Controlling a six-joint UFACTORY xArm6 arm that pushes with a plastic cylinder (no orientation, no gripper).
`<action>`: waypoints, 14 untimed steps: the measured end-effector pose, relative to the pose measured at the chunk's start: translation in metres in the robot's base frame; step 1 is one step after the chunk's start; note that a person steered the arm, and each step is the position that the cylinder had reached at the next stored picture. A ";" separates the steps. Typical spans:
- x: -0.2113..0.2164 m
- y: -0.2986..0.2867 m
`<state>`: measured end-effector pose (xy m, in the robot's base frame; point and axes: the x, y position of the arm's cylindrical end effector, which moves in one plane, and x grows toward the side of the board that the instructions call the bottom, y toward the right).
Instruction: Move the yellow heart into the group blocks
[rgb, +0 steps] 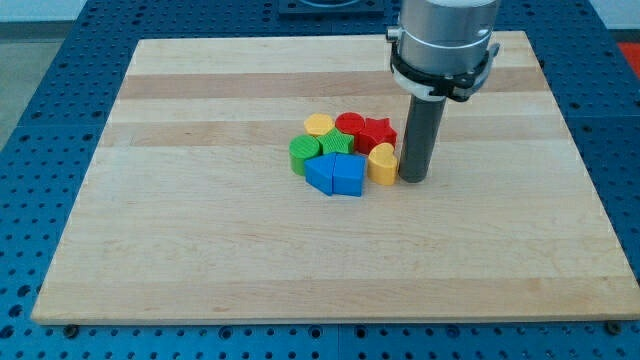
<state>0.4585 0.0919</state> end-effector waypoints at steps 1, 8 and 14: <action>0.000 0.000; 0.004 -0.019; 0.001 -0.023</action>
